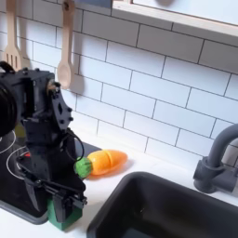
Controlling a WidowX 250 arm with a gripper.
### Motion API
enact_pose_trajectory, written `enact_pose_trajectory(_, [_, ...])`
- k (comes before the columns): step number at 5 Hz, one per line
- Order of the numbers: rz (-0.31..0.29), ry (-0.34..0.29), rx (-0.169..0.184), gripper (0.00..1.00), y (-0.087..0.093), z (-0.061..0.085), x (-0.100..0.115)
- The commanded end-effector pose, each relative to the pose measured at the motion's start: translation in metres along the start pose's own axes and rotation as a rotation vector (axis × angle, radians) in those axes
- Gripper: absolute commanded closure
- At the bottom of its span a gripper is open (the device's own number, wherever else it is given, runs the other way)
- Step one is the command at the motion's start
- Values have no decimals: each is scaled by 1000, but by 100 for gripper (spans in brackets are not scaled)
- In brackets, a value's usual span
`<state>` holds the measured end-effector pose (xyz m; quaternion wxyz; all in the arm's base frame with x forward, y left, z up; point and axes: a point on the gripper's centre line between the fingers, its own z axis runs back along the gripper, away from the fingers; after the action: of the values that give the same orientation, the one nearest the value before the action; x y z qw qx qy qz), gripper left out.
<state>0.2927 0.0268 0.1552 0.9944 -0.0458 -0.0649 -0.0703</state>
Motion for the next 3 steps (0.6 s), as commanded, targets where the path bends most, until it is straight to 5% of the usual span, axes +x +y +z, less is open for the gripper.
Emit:
enact_pose_trajectory(1, [7,-3,35,93,0,-2,2])
enact_pose_trajectory(2, [26,-8,44,0,2,-1,2])
enact_pose_trajectory(3, [25,-3,47,0,2,-2,1])
